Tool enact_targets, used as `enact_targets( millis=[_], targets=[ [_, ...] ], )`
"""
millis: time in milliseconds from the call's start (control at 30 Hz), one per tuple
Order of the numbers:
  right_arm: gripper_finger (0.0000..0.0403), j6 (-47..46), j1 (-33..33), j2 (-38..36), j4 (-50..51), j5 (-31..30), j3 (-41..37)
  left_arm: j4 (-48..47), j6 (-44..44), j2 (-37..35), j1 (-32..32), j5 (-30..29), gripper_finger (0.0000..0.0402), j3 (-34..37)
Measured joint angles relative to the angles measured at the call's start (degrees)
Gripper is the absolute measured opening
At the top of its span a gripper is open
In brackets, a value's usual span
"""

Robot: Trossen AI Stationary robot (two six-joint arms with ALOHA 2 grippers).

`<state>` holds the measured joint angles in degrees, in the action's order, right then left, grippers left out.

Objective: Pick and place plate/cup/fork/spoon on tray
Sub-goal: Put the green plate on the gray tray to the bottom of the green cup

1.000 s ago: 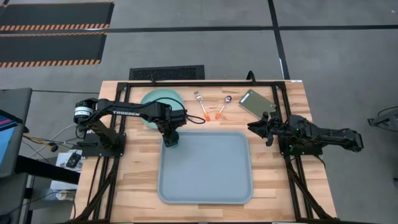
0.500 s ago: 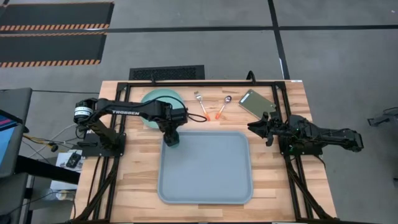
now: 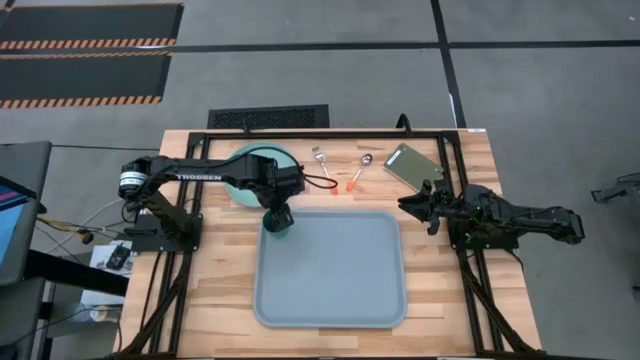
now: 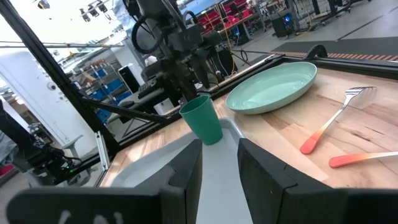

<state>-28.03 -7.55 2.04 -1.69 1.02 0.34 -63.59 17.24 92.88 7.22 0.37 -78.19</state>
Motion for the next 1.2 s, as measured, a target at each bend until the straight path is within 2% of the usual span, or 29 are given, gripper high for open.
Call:
enact_targets(
  millis=[167, 267, 367, 567, 667, 800, 967, 1133, 1200],
  targets=[
    [0.0129, 0.02, -0.02, 0.0, 0.02, 0.0, 0.0, -5.17, 1.93, 0.0, 0.0, -0.01, 0.0149, -2.77],
    [0.0129, 0.02, -0.02, -0.02, 0.02, 0.0, 0.0, -8.32, 1.91, 0.0, -0.02, -3.64, 0.0149, -5.12],
    [0.0129, 0.02, -0.02, -0.02, 0.02, 0.0, 0.01, -12.4, 1.91, 0.0, -0.02, -10.31, 0.0149, -7.67],
    [0.0129, 0.02, -0.02, -0.02, 0.36, 0.0, 0.02, -18.82, 1.9, -0.79, -0.02, -27.66, 0.0149, -9.75],
    [0.0129, 0.0, -0.02, 0.02, 0.82, 0.0, 0.02, -19.4, 2.05, -1.19, 0.81, -32.66, 0.0149, -9.73],
    [0.0129, 0.0, -0.02, 0.22, 0.88, 0.02, 0.02, -17.7, -0.17, -2.66, 4.65, -31.42, 0.0149, -8.4],
    [0.0129, 0.02, -0.02, 0.26, 0.99, 0.0, 0.02, -11.16, -3.0, -7.31, 12.92, -30.27, 0.0149, -1.41],
    [0.0129, 0.0, -0.02, 0.26, 1.03, 0.0, 0.02, 2.18, -7.19, -12.04, 23.79, -20.57, 0.0149, 6.3],
    [0.0129, 0.0, -0.02, 0.26, 1.03, 0.0, 0.02, 5.71, -10.04, -13.02, 27.01, -19.3, 0.0149, 8.51]
  ],
)
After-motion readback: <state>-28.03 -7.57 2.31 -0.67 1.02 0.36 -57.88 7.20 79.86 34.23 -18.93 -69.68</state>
